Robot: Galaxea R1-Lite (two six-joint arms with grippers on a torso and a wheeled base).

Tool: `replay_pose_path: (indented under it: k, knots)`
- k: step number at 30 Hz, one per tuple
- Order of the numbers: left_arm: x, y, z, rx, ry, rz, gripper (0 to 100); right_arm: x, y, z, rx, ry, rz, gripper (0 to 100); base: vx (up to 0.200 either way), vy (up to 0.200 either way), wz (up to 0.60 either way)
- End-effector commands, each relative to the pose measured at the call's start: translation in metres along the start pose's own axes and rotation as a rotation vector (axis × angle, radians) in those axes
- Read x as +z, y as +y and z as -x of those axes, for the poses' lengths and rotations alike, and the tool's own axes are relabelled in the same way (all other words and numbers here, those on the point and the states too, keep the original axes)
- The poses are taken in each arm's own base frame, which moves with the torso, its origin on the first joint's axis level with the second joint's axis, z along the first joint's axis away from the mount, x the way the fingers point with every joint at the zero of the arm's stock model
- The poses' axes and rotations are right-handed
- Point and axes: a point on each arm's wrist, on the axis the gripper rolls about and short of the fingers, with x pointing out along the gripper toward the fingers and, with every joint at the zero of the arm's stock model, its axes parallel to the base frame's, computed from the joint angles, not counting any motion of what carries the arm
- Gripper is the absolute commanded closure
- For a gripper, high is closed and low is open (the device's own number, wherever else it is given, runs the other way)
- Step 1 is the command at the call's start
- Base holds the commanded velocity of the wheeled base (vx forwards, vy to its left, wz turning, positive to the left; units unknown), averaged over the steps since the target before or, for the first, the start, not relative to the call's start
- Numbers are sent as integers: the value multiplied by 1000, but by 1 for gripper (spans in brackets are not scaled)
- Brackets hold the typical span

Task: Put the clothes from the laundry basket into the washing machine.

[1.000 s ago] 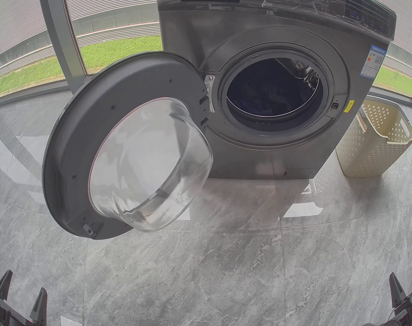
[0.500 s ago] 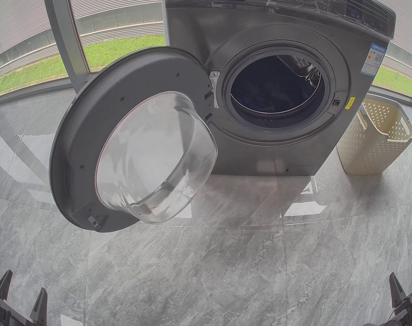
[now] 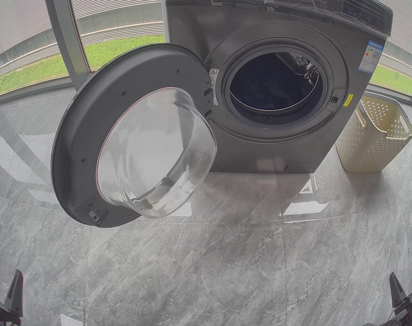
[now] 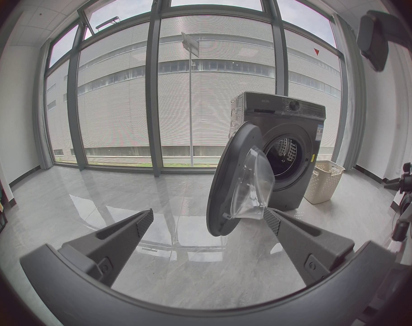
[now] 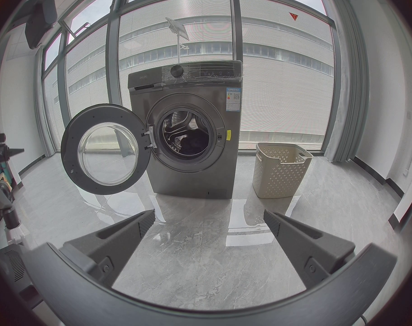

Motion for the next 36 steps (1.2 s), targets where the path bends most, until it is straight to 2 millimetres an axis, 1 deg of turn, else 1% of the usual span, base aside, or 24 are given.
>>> replay_pose_path:
  k: [1, 3, 4, 5, 6, 12, 14, 18, 22, 23, 24, 27, 31, 36]
  knots:
    - [43, -1, -54, -148, 184, 19, 0, -5, 0, -1, 0, 8, -3, 0, 0, 0, 0]
    - [47, -3, -75, -174, 234, 19, 0, -5, 0, -1, 0, 10, -2, 0, 0, 0, 0]
    - [50, -4, -83, -176, 243, 19, 0, -5, 0, -1, 0, 10, -2, 0, 0, 0, 0]
    - [51, -4, -85, -177, 247, 19, 0, -5, 0, -1, 0, 8, -1, 0, 0, 0, 0]
    - [56, -6, -101, -184, 262, 26, 0, -5, 0, -1, 0, 8, -1, 0, 0, 0, 0]
    - [68, -11, -149, -245, 289, 57, 0, -5, 0, -1, 0, 10, -2, 0, 0, 0, 0]
    - [68, -12, -161, -251, 296, 58, 0, -5, 0, -1, 0, 8, -1, 0, 0, 0, 0]
    - [62, -15, -185, -258, 323, 60, 0, -5, 0, -1, 0, 8, 0, 0, 0, 0, 0]
    - [59, -17, -203, -266, 313, 61, 0, -5, 0, -1, 0, 8, -1, 0, 0, 0, 0]
    - [59, -17, -205, -266, 311, 61, 0, -5, 0, -1, 0, 10, -2, 0, 0, 0, 0]
    - [57, -18, -210, -269, 308, 61, 0, -5, 0, -1, 0, 8, -1, 0, 0, 0, 0]
    - [57, -20, -213, -289, 304, 62, 0, -5, 0, -1, 0, 8, 0, 0, 0, 0, 0]
    - [56, -22, -209, -355, 305, 69, 0, -5, 0, -1, 0, 10, 0, 0, 0, 0, 0]
    - [54, -38, -196, -466, 303, 67, 0, -5, 0, -1, 0, 8, 0, 0, 0, 0, 0]
